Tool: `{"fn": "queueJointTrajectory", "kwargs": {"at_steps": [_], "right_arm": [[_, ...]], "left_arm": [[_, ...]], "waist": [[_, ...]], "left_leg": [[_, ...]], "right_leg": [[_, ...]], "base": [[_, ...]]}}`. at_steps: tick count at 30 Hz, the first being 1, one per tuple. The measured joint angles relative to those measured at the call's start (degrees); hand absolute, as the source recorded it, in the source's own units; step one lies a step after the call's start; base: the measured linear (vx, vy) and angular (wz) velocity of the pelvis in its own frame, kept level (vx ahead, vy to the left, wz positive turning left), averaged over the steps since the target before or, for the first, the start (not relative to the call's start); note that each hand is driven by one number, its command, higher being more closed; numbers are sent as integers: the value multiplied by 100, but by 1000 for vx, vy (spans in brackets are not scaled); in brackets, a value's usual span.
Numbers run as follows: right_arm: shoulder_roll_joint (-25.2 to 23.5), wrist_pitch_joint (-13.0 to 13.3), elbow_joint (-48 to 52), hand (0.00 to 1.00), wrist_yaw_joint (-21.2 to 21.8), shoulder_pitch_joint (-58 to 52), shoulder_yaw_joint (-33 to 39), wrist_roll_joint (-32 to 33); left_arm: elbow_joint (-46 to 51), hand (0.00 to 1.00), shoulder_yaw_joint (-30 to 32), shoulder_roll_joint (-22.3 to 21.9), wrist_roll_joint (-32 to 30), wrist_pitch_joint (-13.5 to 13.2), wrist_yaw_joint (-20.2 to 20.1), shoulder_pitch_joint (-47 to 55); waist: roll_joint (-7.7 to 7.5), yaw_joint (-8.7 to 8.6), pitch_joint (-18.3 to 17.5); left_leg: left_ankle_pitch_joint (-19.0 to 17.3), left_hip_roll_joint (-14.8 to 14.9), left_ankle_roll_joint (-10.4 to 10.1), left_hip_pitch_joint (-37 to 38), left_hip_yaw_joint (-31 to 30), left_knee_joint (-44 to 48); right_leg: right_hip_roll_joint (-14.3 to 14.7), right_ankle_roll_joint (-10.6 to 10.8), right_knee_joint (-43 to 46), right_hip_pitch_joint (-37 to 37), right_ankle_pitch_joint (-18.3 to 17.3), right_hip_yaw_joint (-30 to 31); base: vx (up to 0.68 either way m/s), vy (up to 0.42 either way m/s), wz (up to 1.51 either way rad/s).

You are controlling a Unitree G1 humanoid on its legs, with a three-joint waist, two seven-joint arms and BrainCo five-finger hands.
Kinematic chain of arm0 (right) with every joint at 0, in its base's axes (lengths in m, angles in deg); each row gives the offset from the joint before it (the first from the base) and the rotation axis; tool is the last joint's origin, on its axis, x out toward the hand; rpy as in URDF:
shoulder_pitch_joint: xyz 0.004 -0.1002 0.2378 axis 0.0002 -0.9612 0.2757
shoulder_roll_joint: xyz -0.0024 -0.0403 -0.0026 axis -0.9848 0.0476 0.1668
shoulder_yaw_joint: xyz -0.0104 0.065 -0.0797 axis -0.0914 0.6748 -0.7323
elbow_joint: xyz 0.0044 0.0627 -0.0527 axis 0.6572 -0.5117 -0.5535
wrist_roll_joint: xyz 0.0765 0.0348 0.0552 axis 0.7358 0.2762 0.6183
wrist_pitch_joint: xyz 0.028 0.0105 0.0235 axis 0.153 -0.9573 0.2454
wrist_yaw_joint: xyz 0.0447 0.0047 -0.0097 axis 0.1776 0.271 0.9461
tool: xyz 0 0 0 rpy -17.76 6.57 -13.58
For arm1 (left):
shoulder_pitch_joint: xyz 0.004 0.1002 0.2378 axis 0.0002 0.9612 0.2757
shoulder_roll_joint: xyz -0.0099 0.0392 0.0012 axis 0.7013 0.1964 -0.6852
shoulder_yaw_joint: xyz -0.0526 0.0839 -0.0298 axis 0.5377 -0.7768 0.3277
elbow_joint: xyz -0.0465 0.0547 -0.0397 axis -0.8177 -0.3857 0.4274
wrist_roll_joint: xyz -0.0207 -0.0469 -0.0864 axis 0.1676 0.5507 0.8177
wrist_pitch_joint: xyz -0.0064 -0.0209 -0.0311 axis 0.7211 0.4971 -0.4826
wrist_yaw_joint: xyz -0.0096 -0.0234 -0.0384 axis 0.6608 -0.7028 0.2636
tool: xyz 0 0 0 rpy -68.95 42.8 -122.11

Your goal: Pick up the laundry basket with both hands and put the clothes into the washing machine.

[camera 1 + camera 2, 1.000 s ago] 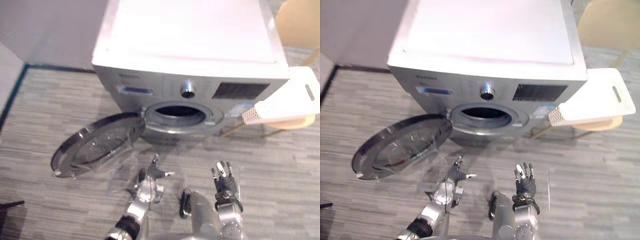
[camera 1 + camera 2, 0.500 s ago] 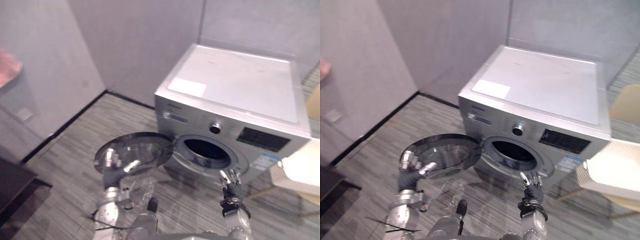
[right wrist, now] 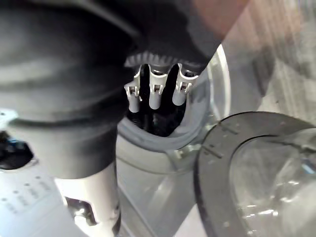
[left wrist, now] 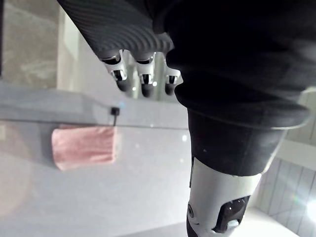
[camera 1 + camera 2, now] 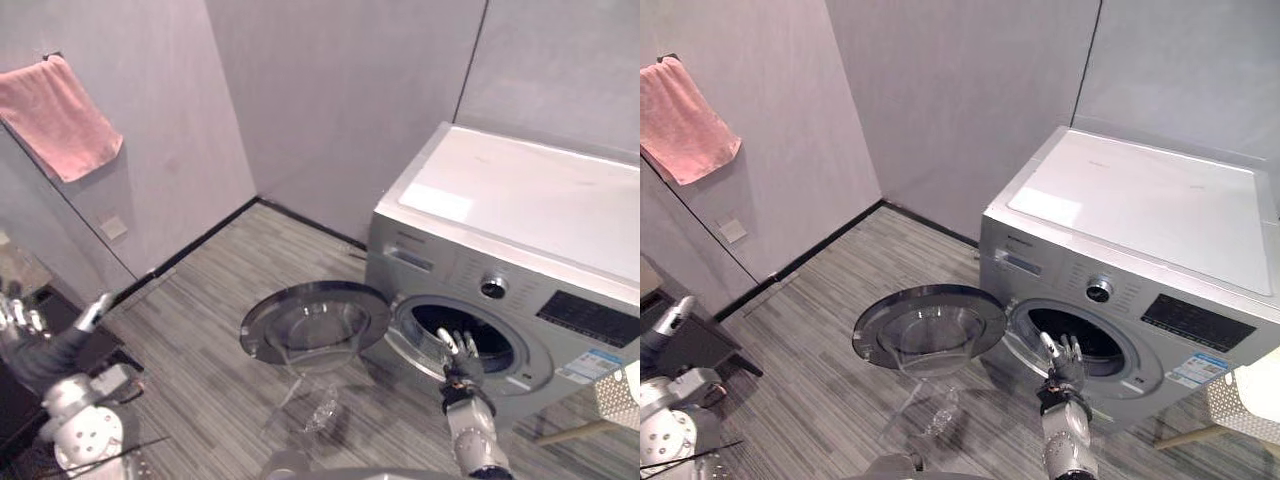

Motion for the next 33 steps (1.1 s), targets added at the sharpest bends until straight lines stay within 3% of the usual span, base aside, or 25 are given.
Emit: {"fn": "queueJointTrajectory", "kwargs": {"at_steps": [3, 8, 12, 14, 19, 22, 25, 29, 33], "right_arm": [[-25, -98, -94, 0, 80, 14, -246, -4], [76, -157, -107, 0, 243, -99, -578, -52], [100, -236, 144, 0, 351, -130, -674, -55], [100, -232, 435, 0, 378, -179, -658, -49], [136, -221, 874, 0, 483, -295, -649, -18], [190, -224, 866, 0, 484, -301, -610, 13], [211, -230, 800, 0, 481, -216, -593, 34], [203, -330, 200, 0, 479, 103, -509, 35], [217, -355, -114, 0, 474, 218, -344, 16]], "left_arm": [[-1124, 0, -43, 854, -75, 97, -23, -399], [-2189, 0, -200, 1696, -112, 239, -288, -1234], [-3208, 0, -798, 2695, -225, 322, -444, -3001], [-3780, 0, -1116, 2913, -216, 352, -536, -3826], [-5392, 0, -1892, 2876, -36, 525, -813, -5092], [-6086, 0, -1990, 2608, -70, 725, -1035, -5365], [-6837, 0, -2037, 2129, -363, 863, -1159, -5369], [-6900, 0, -1853, 1803, -778, 889, -1378, -5118], [-6703, 0, -1806, 923, -1137, 883, -1450, -4278]], "waist": [[-62, -71, -47], [-229, -200, 40], [-647, -354, 484], [-804, -427, 667], [-997, -513, 963], [-1059, -519, 1071], [-1029, -529, 1224], [-962, -521, 1325], [-724, -525, 1278]], "left_leg": [[107, -124, 115, 194, 302, -286], [157, 35, 113, 333, 1156, -589], [176, 416, 70, -298, 1432, -230], [158, 655, 49, -747, 1480, 68], [-56, 1270, -118, -1381, 1455, 772], [-13, 1373, -195, -1433, 1441, 747], [83, 1361, -249, -1388, 1401, 578], [342, 1170, -268, -1049, 1275, 118], [604, 731, -243, -387, 1184, -715]], "right_leg": [[-131, 193, -281, -43, 317, 315], [-84, 198, -569, -512, 777, 1212], [210, -42, -616, -1170, 1053, 1497], [358, -48, -729, -1470, 1296, 1543], [842, -127, -925, -1793, 1555, 1627], [984, -194, -1059, -1826, 1638, 1671], [1030, -202, -1116, -1821, 1709, 1673], [954, -139, -1144, -1634, 1670, 1546], [681, 12, -1199, -1237, 1541, 1395]], "base": [[-17, 151, -38], [-78, 74, -91], [-171, -5, -51], [-149, -27, -40], [-117, -86, -33], [-17, -120, -18], [52, -97, -1], [96, -57, 20], [81, 25, 28]]}}
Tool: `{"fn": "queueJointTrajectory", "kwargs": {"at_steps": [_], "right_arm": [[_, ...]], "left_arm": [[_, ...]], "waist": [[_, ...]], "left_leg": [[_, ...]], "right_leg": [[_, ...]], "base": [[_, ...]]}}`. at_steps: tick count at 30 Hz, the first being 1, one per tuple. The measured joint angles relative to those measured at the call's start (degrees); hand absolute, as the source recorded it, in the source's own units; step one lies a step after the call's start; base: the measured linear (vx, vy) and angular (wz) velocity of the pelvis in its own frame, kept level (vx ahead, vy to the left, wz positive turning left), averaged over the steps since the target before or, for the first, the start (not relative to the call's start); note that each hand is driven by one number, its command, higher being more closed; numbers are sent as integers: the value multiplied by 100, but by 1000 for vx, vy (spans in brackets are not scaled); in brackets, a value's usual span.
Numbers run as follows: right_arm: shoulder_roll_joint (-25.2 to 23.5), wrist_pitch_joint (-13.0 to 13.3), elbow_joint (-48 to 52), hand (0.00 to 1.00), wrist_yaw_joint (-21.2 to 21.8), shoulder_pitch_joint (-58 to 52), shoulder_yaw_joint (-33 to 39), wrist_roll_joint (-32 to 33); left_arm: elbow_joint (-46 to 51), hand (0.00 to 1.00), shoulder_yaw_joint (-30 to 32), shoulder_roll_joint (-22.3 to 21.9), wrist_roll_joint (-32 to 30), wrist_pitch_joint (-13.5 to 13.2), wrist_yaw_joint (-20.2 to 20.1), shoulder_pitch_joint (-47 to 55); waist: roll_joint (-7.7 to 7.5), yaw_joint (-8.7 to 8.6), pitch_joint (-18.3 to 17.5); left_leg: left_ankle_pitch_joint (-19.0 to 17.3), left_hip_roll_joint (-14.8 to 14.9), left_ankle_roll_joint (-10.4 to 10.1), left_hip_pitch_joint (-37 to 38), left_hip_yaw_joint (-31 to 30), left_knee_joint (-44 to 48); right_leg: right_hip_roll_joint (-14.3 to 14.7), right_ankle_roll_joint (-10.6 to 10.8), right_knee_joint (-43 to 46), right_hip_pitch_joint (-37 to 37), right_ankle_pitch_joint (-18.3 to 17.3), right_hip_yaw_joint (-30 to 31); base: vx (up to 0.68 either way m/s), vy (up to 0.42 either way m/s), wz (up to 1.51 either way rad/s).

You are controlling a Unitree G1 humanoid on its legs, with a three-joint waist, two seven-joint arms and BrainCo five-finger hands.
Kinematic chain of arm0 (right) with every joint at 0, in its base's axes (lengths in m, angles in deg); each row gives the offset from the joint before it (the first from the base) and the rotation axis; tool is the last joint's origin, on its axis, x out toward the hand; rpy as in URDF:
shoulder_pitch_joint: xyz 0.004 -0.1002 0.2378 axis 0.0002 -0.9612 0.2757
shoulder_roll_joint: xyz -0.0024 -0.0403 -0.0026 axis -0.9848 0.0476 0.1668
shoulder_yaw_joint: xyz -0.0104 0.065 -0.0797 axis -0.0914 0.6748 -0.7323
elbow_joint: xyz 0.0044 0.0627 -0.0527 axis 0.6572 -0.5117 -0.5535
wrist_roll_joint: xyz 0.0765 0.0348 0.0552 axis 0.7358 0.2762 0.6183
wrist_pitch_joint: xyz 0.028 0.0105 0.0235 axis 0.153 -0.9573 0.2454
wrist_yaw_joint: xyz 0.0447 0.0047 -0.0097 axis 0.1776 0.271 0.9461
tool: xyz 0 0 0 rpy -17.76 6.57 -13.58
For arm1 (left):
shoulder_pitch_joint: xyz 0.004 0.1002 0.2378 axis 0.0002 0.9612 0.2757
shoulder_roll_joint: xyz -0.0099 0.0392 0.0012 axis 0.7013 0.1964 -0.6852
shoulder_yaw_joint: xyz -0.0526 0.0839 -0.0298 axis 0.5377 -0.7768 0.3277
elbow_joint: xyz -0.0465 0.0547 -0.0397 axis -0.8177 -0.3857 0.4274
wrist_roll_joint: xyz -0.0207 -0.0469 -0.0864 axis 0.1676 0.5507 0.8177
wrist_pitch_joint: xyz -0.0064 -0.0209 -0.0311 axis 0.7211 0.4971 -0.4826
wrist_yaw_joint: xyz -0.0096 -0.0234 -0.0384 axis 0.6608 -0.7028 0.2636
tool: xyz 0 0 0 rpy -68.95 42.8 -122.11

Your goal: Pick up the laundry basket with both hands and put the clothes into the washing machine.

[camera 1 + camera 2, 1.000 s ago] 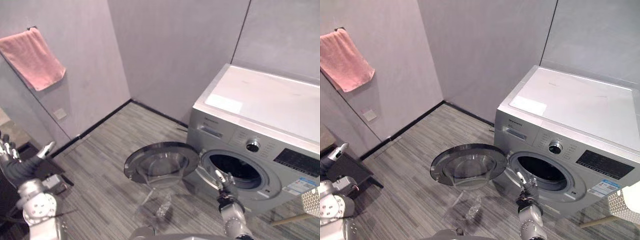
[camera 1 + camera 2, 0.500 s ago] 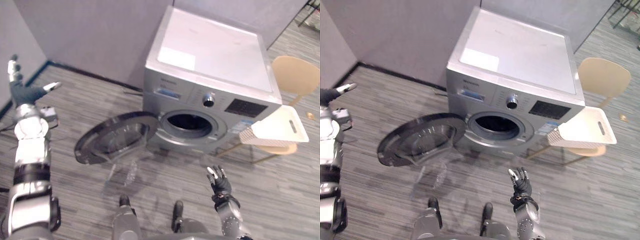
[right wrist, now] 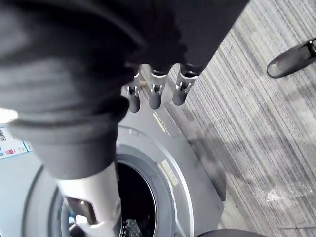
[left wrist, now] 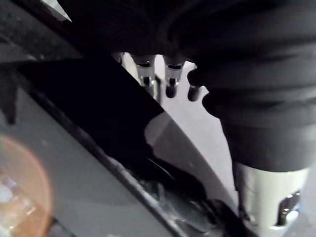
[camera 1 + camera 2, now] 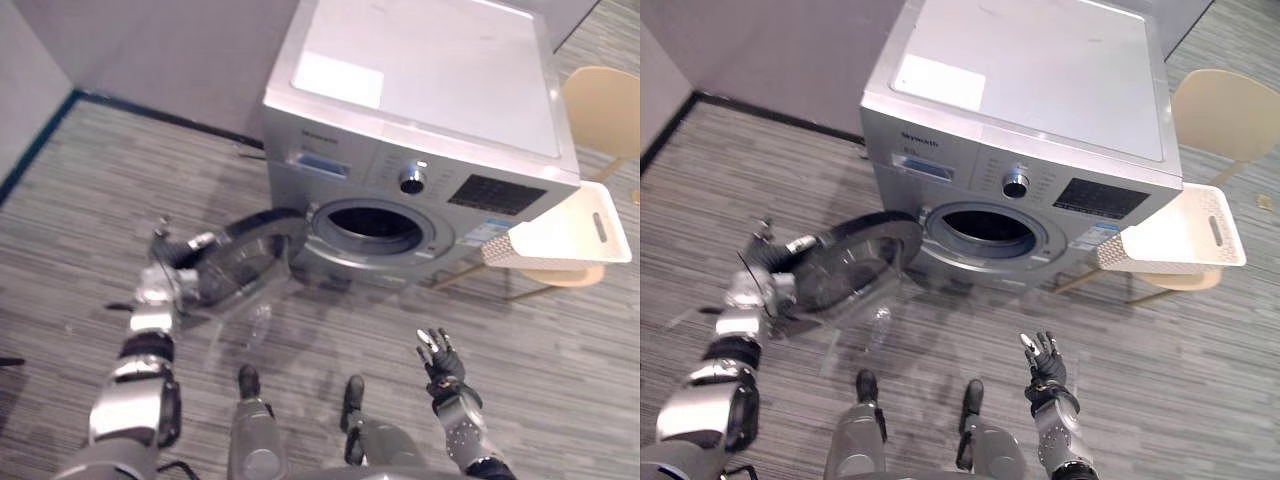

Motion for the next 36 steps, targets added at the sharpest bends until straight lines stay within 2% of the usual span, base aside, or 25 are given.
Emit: {"fn": "queueJointTrajectory", "kwargs": {"at_steps": [2, 4, 6, 7, 8, 10, 13, 15, 16, 20, 22, 23, 25, 26, 27, 28, 29, 30, 31, 33, 36], "right_arm": [[-9, -54, -54, 0, 1, -70, 3, -14], [-35, -119, -176, 0, 2, -89, -28, -24], [-97, -210, -370, 0, 5, -102, -87, -18], [-164, -220, -479, 0, 6, -100, -123, -18], [-192, -220, -512, 0, 6, -103, -151, -16], [-259, -244, -683, 0, 6, -108, -300, -9], [-252, -260, -704, 0, -6, -177, -329, 15], [-245, -271, -687, 0, -11, -173, -319, 59], [-257, -186, -618, 0, -56, -142, -245, 80], [124, -236, -110, 0, -114, -51, -130, 164], [129, -247, 285, 0, -150, -264, 23, 163], [176, -229, 802, 0, -156, -557, 42, 173], [174, -229, 1194, 0, -139, -822, 163, 171], [201, -209, 1399, 0, -130, -975, 322, 173], [198, -187, 1411, 0, -115, -952, 561, 197], [175, -186, 1402, 0, -114, -955, 660, 211], [128, -175, 1394, 0, -114, -1025, 815, 219], [90, -142, 1344, 0, -138, -1006, 999, 235], [114, -80, 1342, 0, -146, -1013, 1158, 290], [139, -6, 1343, 0, -163, -1030, 1269, 405], [61, 39, 1447, 0, -116, -938, 1236, 445]], "left_arm": [[88, 0, -323, -502, -8, 45, -145, 570], [111, 0, -738, -843, -9, 90, -292, 973], [89, 0, -1346, -1239, 254, 144, -466, 1399], [-3, 0, -1852, -1405, 394, 276, -491, 1526], [-13, 0, -2099, -1463, 457, 326, -504, 1576], [-58, 0, -3274, -1558, 685, 471, -622, 1564], [-65, 0, -4306, -1645, 867, 561, -814, 1443], [-201, 0, -4660, -1770, 868, 603, -870, 1184], [-349, 0, -4731, -1879, 868, 643, -859, 923], [-740, 0, -4645, -2081, 879, 696, -657, -285], [-747, 0, -4342, -2094, 1016, 824, -323, -798], [-719, 0, -3839, -2082, 1179, 891, -13, -1017], [-487, 0, -3283, -2022, 1403, 807, 104, -1265], [-318, 0, -2956, -1894, 1538, 758, 163, -1701], [-71, 0, -2565, -1735, 1593, 607, 256, -2306], [82, 0, -2372, -1584, 1619, 482, 283, -2595], [320, 0, -2147, -1386, 1621, 295, 338, -2984], [543, 0, -1906, -1115, 1713, 80, 357, -3400], [621, 0, -1735, -942, 1896, 1, 281, -3700], [747, 0, -1711, -1006, 2016, -88, 317, -3872], [758, 0, -1653, -1099, 2178, -170, 300, -3806]], "waist": [[133, 9, -91], [188, 5, -236], [195, 11, -425], [161, 7, -484], [146, 0, -494], [46, -5, -585], [38, -114, -704], [72, -215, -710], [106, -291, -710], [184, -559, -683], [224, -679, -665], [287, -850, -643], [280, -912, -643], [311, -1003, -646], [405, -1041, -632], [384, -1135, -630], [250, -1294, -628], [291, -1297, -605], [381, -1280, -583], [512, -1273, -574], [610, -1240, -531]], "left_leg": [[122, -228, 60, 343, -34, -438], [226, -370, 108, 522, -44, -728], [353, -508, 155, 765, -46, -1105], [436, -559, 164, 917, -47, -1317], [457, -574, 176, 974, -52, -1381], [458, -626, 180, 993, -47, -1380], [467, -672, 193, 998, -19, -1380], [467, -656, 192, 1017, 61, -1378], [466, -630, 192, 1021, 196, -1376], [460, -512, 183, 1008, 1008, -1372], [428, -392, 139, 1113, 1582, -1371], [269, -271, 32, 1119, 1965, -1230], [71, -101, -94, 1060, 2384, -1018], [24, 46, -121, 972, 2618, -990], [59, 306, -175, 810, 2830, -993], [80, 389, -204, 698, 2887, -934], [161, 407, -326, 627, 2959, -921], [223, 556, -382, 573, 2988, -947], [259, 713, -404, 602, 3021, -1002], [301, 861, -472, 634, 3088, -1039], [379, 937, -573, 701, 3099, -943]], "right_leg": [[-158, 103, 44, 146, -88, -21], [-271, 166, 102, 178, -160, -40], [-371, 239, 132, 247, -229, -58], [-407, 262, 156, 298, -271, -72], [-418, 273, 163, 331, -286, -80], [-469, 289, 196, 331, -315, -69], [-507, 289, 189, 321, -315, -31], [-495, 276, 188, 274, -305, 42], [-468, 241, 205, 162, -278, 188], [-319, 180, 198, -334, -12, 1009], [-184, 159, 209, -583, 131, 1478], [-56, 152, 229, -748, 192, 1816], [89, 162, 272, -1005, 148, 2194], [188, 291, 191, -1199, 33, 2211], [388, 195, 457, -1543, -52, 2186], [440, -8, 862, -1756, -57, 2241], [367, 39, 940, -1781, -271, 2353], [534, 15, 757, -1872, -119, 2284], [710, -143, 717, -1926, 24, 2215], [854, -176, 713, -1933, 44, 2135], [928, -198, 833, -1932, 40, 2030]], "base": [[75, 69, 22], [72, 80, 16], [81, 66, 11], [60, 37, 6], [69, 55, 6], [49, 46, 1], [34, 29, -4], [-10, 18, -21], [-44, 15, -48], [-57, 2, -111], [-28, -52, -135], [-15, -64, -141], [-31, -108, -127], [-60, -188, -118], [-45, -193, -99], [54, -166, -54], [85, -185, -39], [90, -241, -60], [39, -220, -65], [85, -129, -29], [65, -35, -9]]}}
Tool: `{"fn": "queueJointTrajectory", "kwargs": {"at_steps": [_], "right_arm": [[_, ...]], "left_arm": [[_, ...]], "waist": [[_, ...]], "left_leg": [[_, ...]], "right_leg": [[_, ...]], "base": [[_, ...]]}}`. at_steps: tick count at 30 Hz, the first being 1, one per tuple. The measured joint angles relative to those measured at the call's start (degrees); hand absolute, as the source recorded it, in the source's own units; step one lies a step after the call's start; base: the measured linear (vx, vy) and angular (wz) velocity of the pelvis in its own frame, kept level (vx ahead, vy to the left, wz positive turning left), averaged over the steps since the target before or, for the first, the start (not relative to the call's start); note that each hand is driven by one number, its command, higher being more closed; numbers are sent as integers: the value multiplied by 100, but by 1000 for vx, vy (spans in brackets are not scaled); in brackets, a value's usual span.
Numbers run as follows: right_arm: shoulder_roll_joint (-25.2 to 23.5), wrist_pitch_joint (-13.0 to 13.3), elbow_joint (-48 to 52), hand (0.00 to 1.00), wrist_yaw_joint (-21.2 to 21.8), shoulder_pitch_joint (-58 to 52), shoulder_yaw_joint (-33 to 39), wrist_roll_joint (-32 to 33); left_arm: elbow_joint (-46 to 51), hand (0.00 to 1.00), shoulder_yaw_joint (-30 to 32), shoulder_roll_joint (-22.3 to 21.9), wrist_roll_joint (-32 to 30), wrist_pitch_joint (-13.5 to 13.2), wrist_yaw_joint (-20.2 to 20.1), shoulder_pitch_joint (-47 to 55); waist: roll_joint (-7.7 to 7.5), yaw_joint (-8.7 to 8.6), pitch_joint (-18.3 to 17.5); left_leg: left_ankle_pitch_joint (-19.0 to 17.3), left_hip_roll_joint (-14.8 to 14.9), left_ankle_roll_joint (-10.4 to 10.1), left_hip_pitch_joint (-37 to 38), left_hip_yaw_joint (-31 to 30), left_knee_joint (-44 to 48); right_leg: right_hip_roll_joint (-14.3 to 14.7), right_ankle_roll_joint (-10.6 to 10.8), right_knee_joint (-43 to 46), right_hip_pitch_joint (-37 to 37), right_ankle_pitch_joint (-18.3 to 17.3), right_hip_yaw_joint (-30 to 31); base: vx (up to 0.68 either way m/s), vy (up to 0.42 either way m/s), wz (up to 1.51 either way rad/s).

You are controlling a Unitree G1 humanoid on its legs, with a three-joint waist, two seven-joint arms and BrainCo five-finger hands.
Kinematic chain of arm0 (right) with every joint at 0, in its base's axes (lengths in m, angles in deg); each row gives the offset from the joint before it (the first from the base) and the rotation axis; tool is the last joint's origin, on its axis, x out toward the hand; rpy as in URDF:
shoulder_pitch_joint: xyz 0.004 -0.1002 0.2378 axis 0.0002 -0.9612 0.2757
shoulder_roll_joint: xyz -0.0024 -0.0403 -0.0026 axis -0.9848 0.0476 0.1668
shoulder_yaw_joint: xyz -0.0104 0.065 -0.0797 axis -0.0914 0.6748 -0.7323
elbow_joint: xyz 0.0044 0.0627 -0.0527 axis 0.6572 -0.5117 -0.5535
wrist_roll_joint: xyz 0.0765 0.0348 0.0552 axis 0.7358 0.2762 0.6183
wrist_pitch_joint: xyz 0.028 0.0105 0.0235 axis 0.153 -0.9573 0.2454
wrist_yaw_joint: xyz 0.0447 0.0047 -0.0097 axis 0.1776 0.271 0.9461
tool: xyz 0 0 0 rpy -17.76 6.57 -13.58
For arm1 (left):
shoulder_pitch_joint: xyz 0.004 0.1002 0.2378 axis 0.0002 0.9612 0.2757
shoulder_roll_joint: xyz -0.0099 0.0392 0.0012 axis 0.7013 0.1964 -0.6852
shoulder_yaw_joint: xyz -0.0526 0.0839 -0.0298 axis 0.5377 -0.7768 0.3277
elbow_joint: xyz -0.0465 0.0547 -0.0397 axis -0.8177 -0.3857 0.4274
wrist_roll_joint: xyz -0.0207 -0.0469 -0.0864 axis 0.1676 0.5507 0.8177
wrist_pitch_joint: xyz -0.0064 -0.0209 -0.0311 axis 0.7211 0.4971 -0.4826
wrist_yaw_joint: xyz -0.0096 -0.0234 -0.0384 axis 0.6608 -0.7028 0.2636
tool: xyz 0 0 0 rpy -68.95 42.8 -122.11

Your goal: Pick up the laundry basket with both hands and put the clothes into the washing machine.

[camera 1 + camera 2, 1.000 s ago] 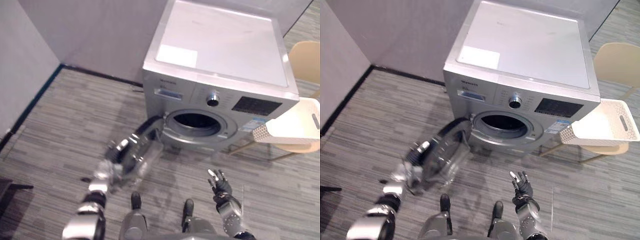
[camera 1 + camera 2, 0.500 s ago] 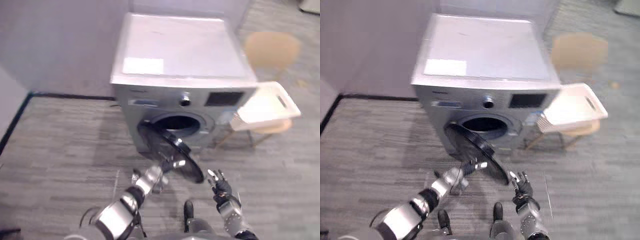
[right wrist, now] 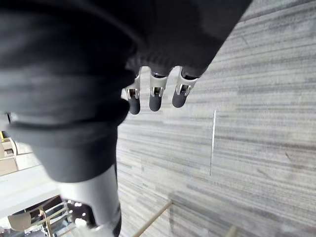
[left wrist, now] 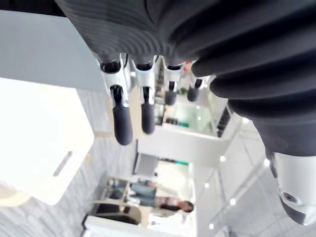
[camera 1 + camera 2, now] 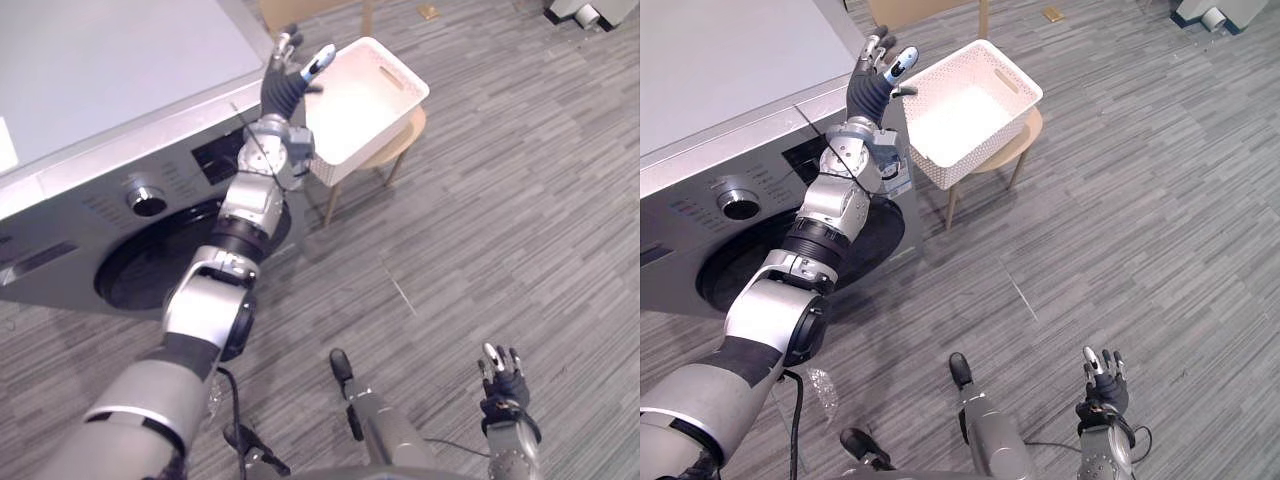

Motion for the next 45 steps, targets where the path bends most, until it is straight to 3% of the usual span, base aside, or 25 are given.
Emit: {"fn": "queueJointTrajectory", "kwargs": {"at_steps": [2, 5, 7, 12, 13, 16, 17, 18, 21, 24, 28, 34, 38, 40, 42, 43, 44, 45], "right_arm": [[-110, -5, -14, 0, 4, -16, -62, -3], [-259, -7, -80, 0, 4, -168, -171, -11], [-317, -6, -241, 0, 4, -295, -259, -65], [-426, -8, -1063, 0, 5, -109, -356, -586], [-463, -28, -1732, 0, 9, -19, -224, -760], [-489, -91, -2482, 0, 8, 76, 23, -985], [-462, -135, -2807, 0, 12, 151, 67, -1116], [-397, -186, -3129, 0, 11, 185, 127, -1238], [-288, -294, -3562, 0, 18, 216, 135, -1524], [-225, -397, -4017, 0, 17, 216, 327, -1642], [-168, -486, -4422, 0, 30, 343, 539, -1936], [-117, -561, -4610, 0, 144, 501, 625, -2335], [-72, -659, -4784, 0, 144, 431, 629, -2500], [-83, -664, -4822, 0, 144, 418, 627, -2536], [-115, -661, -4843, 0, 146, 451, 624, -2539], [-122, -658, -4857, 0, 142, 503, 626, -2532], [-118, -651, -4858, 0, 140, 545, 634, -2527], [-114, -627, -4853, 0, 136, 623, 683, -2520]], "left_arm": [[76, 0, 138, -85, 73, -42, -8, 113], [638, 0, 707, -516, 102, -483, 0, 1143], [661, 0, 787, -993, 144, -617, 10, 2277], [-186, 0, 819, -1374, 6, -144, 12, 5111], [-643, 0, 856, -1347, -194, -23, -27, 6009], [-1129, 0, 1126, -1298, -594, 16, -237, 6792], [-1235, 0, 1405, -1226, -858, -17, -338, 7026], [-1350, 0, 1616, -1080, -1148, -15, -449, 7097], [-1609, 0, 2071, -834, -1463, 11, -620, 7421], [-1761, 0, 2477, -731, -1611, 76, -652, 7776], [-2018, 0, 2686, -728, -1547, 175, -751, 8136], [-2131, 0, 2666, -681, -1544, 275, -765, 8121], [-2126, 0, 2530, -560, -1521, 292, -762, 7816], [-2115, 0, 2510, -547, -1480, 292, -759, 7741], [-2092, 0, 2531, -527, -1388, 292, -759, 7700], [-2055, 0, 2631, -537, -1244, 293, -762, 7696], [-2026, 0, 2684, -560, -1177, 297, -766, 7707], [-1981, 0, 2937, -580, -1038, 307, -772, 7770]], "waist": [[15, -4, 12], [79, 30, 37], [158, 201, 14], [189, 586, -193], [168, 807, -263], [157, 968, -424], [142, 957, -486], [117, 1056, -593], [31, 1151, -720], [-43, 1269, -859], [-114, 1294, -878], [-86, 1258, -794], [-258, 1228, -654], [-275, 1213, -636], [-319, 1180, -593], [-309, 1157, -551], [-254, 1158, -505], [-258, 1241, -373]], "left_leg": [[-3, -57, 6, -7, -16, -8], [-70, -187, 120, 101, -209, 31], [-120, -214, 187, 316, -548, 67], [-130, -394, 209, 567, -1131, -70], [-97, -501, 237, 617, -1377, -146], [-42, -694, 307, 684, -1750, -311], [4, -813, 367, 698, -2062, -358], [32, -924, 406, 723, -2288, -419], [7, -1146, 453, 806, -2760, -444], [17, -1389, 533, 821, -3205, -475], [16, -1593, 610, 899, -3536, -477], [-64, -1612, 657, 1137, -3554, -477], [-74, -1582, 643, 1152, -3962, -474], [-99, -1538, 607, 1146, -4074, -435], [-298, -1386, 442, 743, -4343, 10], [-562, -1258, 355, 353, -4496, 586], [-726, -1156, 330, 188, -4548, 881], [-872, -930, 470, -85, -4546, 1486]], "right_leg": [[-63, 3, 61, 0, -30, -34], [-261, -48, 227, 259, -308, -245], [-394, -29, 328, 684, -502, -585], [-671, 39, 385, 1232, -738, -1117], [-796, 84, 318, 1467, -770, -1338], [-990, 160, 191, 1796, -819, -1687], [-1100, 196, 107, 2061, -841, -1974], [-1187, 213, 47, 2240, -853, -2172], [-1400, 329, -31, 2654, -929, -2540], [-1619, 406, -31, 2888, -1060, -2932], [-1776, 457, -26, 3184, -1123, -3183], [-1793, 344, 210, 3257, -1274, -2981], [-1718, 378, 660, 3242, -1693, -2908], [-1627, 322, 702, 3218, -1768, -2878], [-1391, 176, 763, 3088, -1920, -2793], [-1189, 71, 764, 3015, -1981, -2773], [-1061, 25, 763, 3007, -2004, -2754], [-854, -102, 752, 3000, -2047, -2693]], "base": [[12, 43, 15], [-7, 59, 49], [-4, 79, 82], [14, 88, 71], [59, 101, 82], [61, 85, 85], [79, 108, 128], [70, 108, 111], [46, 92, 77], [7, 68, 72], [0, 63, 48], [-27, 14, -5], [-55, -78, 24], [14, -113, 34], [7, -160, 43], [-25, -152, 27], [-24, -188, 4], [10, -190, -13]]}}
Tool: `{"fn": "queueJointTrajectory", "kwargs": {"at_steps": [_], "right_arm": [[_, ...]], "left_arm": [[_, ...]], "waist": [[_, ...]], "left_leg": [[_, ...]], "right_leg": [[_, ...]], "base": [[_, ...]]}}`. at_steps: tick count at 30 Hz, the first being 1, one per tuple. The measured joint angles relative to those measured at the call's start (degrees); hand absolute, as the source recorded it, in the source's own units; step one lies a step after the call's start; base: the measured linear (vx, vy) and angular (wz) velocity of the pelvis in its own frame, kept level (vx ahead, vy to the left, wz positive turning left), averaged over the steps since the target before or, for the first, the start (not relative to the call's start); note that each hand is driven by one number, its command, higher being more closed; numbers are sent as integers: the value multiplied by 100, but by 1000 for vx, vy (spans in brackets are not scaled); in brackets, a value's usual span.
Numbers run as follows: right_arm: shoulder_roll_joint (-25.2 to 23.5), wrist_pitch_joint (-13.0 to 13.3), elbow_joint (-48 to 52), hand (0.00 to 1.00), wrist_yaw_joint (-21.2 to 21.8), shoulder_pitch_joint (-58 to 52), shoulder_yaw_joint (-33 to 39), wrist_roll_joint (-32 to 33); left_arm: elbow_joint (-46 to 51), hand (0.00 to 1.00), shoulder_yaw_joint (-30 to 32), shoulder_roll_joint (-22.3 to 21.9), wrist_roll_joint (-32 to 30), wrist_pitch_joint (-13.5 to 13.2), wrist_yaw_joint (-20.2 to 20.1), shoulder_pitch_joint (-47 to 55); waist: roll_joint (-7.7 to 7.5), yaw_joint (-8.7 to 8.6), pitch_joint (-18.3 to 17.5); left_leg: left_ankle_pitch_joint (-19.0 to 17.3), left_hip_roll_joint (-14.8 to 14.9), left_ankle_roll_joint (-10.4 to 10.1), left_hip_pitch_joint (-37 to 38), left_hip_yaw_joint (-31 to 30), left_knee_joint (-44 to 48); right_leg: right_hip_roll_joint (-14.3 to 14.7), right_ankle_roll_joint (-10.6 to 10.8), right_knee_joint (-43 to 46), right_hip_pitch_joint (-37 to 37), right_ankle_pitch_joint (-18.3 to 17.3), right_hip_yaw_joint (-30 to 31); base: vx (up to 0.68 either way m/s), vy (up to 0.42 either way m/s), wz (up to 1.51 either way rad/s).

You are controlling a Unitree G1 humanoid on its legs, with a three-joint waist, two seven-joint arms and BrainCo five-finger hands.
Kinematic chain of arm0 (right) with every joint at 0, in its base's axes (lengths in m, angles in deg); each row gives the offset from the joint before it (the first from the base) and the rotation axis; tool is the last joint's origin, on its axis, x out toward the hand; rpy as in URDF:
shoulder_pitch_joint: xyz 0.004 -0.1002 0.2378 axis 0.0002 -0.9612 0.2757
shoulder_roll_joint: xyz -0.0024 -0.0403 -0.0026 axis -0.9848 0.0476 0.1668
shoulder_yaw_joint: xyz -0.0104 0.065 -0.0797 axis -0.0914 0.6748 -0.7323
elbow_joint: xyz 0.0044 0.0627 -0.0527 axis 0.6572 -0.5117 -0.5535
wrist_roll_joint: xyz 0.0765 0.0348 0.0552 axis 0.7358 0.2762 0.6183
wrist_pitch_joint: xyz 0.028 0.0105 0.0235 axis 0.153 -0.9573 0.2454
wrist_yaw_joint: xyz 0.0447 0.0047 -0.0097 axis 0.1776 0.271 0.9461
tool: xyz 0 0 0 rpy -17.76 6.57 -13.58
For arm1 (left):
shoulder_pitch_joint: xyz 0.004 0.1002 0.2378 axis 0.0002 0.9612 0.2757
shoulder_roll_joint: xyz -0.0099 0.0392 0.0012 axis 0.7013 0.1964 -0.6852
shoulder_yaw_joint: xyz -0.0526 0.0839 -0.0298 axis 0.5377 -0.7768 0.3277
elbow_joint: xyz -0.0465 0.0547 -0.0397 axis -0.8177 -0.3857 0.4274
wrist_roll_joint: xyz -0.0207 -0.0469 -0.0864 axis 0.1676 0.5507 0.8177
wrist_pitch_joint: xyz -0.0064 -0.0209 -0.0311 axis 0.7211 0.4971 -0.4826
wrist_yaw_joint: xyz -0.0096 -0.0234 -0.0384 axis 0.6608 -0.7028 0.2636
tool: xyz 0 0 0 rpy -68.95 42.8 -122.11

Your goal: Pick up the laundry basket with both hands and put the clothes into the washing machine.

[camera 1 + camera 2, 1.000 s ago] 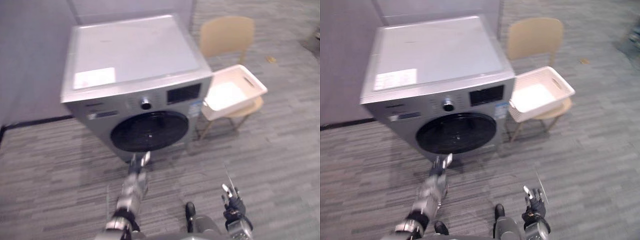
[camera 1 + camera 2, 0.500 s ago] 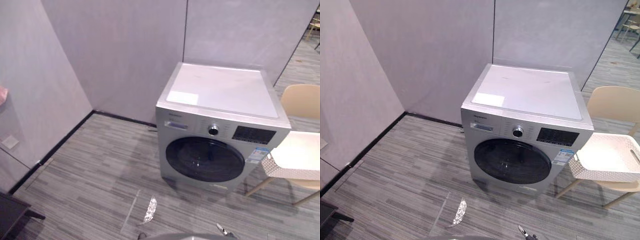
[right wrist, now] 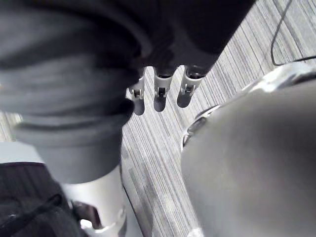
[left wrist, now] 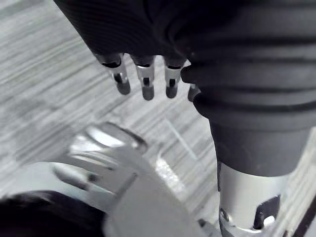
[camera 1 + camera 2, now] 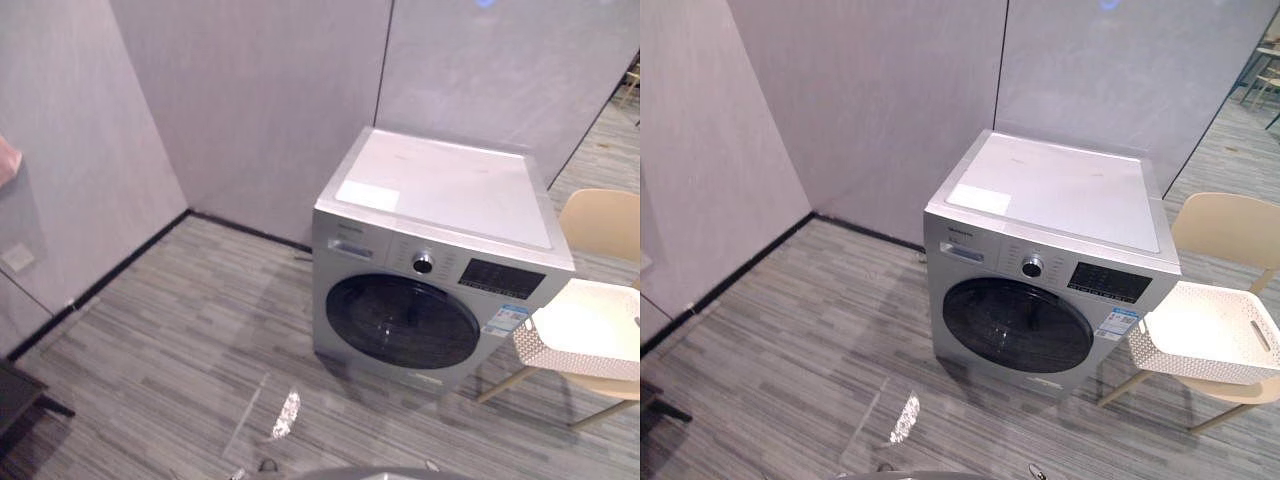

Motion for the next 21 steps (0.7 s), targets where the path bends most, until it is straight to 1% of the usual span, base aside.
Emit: {"fn": "queueJointTrajectory", "kwargs": {"at_steps": [1, 2, 3, 4, 5, 6, 7, 8, 9, 10, 12, 13, 14, 15, 16, 17, 18, 19, 20, 21], "right_arm": [[-54, 10, 9, 0, -10, 112, 65, 33], [-65, 14, 18, 0, -13, 136, 74, 38], [-74, 40, 66, 0, -19, 153, 73, 41], [-33, 55, 89, 0, -20, 165, 76, 37], [82, 66, 94, 0, -15, 255, 82, 37], [131, 77, 106, 0, -12, 306, 83, 36], [279, 121, 145, 0, -6, 445, 87, 34], [297, 138, 154, 0, -8, 499, 88, 34], [272, 135, 208, 0, -8, 565, 86, 34], [256, 122, 212, 0, -6, 628, 59, 34], [235, 123, 242, 0, -5, 713, 60, 35], [208, 131, 278, 0, 0, 722, 58, 34], [192, 138, 301, 0, 6, 720, 51, 35], [144, 153, 311, 0, 10, 698, 15, 41], [120, 155, 310, 0, 11, 664, -1, 42], [57, 153, 315, 0, 44, 597, -1, 44], [7, 136, 313, 0, 68, 497, 16, 41], [-27, 104, 312, 0, 107, 362, 30, 38], [-19, 95, 311, 0, 110, 240, 86, 38], [-3, 94, 322, 0, 110, 152, 119, 38]], "left_arm": [[12, 0, 239, -30, 141, 61, 2, 18], [37, 0, 353, -45, 207, 78, -6, 8], [57, 0, 423, -115, 238, 119, -8, 70], [80, 0, 421, -156, 241, 118, -11, 81], [88, 0, 346, -210, 240, 113, -24, 90], [86, 0, 293, -238, 238, 116, -43, 92], [78, 0, 131, -299, 226, 115, -108, 101], [74, 0, 80, -322, 220, 116, -114, 63], [67, 0, 93, -350, 222, 111, -120, -10], [69, 0, 98, -346, 218, 90, -118, -12], [21, 0, 105, -321, 222, 87, -113, -42], [16, 0, 108, -319, 224, 81, -113, -36], [8, 0, 101, -321, 227, 79, -110, -37], [12, 0, 72, -312, 242, 78, -110, -42], [21, 0, 15, -271, 246, 76, -109, -44], [68, 0, -206, -168, 317, 73, -110, -79], [123, 0, -360, -54, 372, 55, -105, -162], [169, 0, -567, 55, 424, 37, -97, -309], [222, 0, -659, 95, 423, 16, -83, -474], [244, 0, -723, 76, 423, 16, -81, -545]], "waist": [[-99, 40, 170], [-145, 58, 215], [-115, 173, 234], [-89, 198, 253], [-14, 209, 273], [67, 229, 258], [210, 282, 184], [258, 295, 168], [268, 314, 127], [205, 344, 132], [197, 333, 128], [150, 341, 141], [165, 338, 133], [193, 328, 89], [153, 323, 61], [60, 263, -22], [-50, 144, -20], [-134, 2, 11], [-203, -16, 23], [-198, -12, 24]], "left_leg": [[-7, 72, 709, -594, -2, 1220], [75, 99, 819, -833, 13, 1661], [0, 132, 646, -1118, 36, 2297], [-177, 71, 467, -1219, 129, 2535], [-457, -184, 236, -1287, 443, 2631], [-490, -324, 276, -1279, 656, 2485], [-582, -497, 545, -1114, 1545, 1642], [-561, -524, 799, -1061, 1942, 1265], [-400, -684, 1063, -910, 2225, 764], [-293, -907, 1153, -833, 2222, 429], [-299, -1087, 1180, -663, 2161, 261], [-311, -1164, 1192, -418, 2140, 96], [-313, -1180, 1195, -274, 2121, -5], [-317, -1212, 1195, 16, 2042, -212], [-321, -1268, 1195, 151, 1961, -324], [-349, -1404, 1208, 387, 1716, -506], [-368, -1548, 1234, 567, 1433, -562], [-392, -1669, 1282, 747, 1012, -579], [-403, -1720, 1298, 926, 664, -574], [-404, -1713, 1300, 1015, 489, -570]], "right_leg": [[147, -107, 2, 34, -16, -15], [195, -166, -38, 66, 39, -2], [267, -181, -109, 137, 82, 0], [280, -185, -154, 181, 79, 2], [281, -174, -301, 256, 99, -9], [280, -158, -393, 271, 120, -28], [289, -102, -626, 246, 198, -51], [284, -69, -720, 243, 222, -81], [179, 8, -881, 219, 291, -150], [55, 81, -965, 185, 343, -144], [-59, 139, -978, 328, 376, -145], [-148, 164, -696, 365, 386, -103], [-186, 164, -423, 332, 386, -93], [-304, 168, 367, 155, 385, -80], [-383, 182, 914, -14, 393, -96], [-674, 415, 2134, -365, 555, -103], [-881, 449, 2964, -617, 896, -35], [-994, 291, 3980, -945, 1448, 263], [-925, 104, 4738, -1313, 1204, 643], [-841, 37, 4974, -1487, 1037, 797]], "base": [[19, -199, -18], [69, -202, -17], [82, -148, -17], [135, -119, -14], [131, -42, 0], [210, -4, 3], [189, 15, 13], [270, 8, 33], [278, -9, 38], [296, -3, 40], [297, 34, 32], [295, 53, 22], [340, 82, 11], [224, 60, 11], [290, 80, 49], [265, 39, 93], [411, 12, 166], [430, -72, 190], [347, -107, 169], [304, -140, 150]]}}
